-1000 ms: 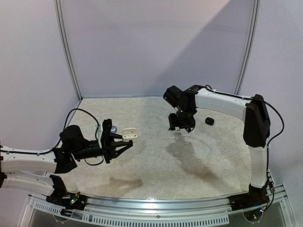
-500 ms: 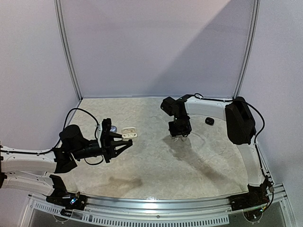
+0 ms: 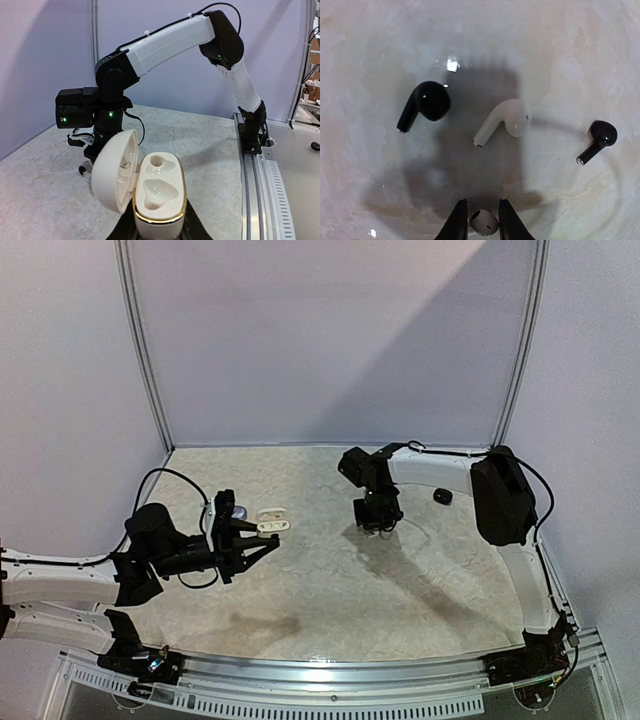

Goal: Insert the wireless bluetooth earbuds into the charging case
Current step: Move the right earbud to the center of the board.

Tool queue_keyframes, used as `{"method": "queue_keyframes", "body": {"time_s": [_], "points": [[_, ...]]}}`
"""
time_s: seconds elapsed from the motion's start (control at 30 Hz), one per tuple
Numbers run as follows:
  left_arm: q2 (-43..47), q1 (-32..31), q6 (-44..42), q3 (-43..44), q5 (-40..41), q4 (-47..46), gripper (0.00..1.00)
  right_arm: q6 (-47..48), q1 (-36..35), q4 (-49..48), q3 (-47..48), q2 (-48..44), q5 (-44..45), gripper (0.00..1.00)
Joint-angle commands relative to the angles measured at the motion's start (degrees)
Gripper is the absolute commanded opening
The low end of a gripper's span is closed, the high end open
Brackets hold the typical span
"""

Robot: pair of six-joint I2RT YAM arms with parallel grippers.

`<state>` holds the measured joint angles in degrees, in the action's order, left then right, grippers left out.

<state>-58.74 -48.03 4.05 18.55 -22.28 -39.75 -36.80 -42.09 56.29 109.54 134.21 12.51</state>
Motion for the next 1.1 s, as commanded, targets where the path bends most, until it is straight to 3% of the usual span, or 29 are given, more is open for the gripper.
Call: {"method": "queue_keyframes", "body": {"time_s": [0.0, 0.23, 0.47, 0.77, 1.07], "points": [[0.0, 0.8, -0.6, -0.7, -0.6, -1.1, 0.0, 0.1, -0.3, 0.5, 0.8, 1.8, -1.2, 0.16], [0.1, 0.9, -0.9, -0.7, -0.5, -0.9, 0.0, 6.6, -2.3, -1.0, -1.7, -0.1, -3.6, 0.18], [0.2, 1.2, -0.8, -0.7, -0.5, -0.9, 0.0, 15.2, -4.8, -0.2, -7.6, -3.0, -0.4, 0.28], [0.2, 1.2, -0.8, -0.5, -0.7, -0.6, 0.0, 15.7, -5.8, 0.9, -14.3, -6.2, 2.5, 0.32], [0.1, 1.2, -0.8, -0.4, -1.0, -0.4, 0.0, 20.6, -5.5, -3.6, -12.6, -9.8, -5.1, 0.4]]}}
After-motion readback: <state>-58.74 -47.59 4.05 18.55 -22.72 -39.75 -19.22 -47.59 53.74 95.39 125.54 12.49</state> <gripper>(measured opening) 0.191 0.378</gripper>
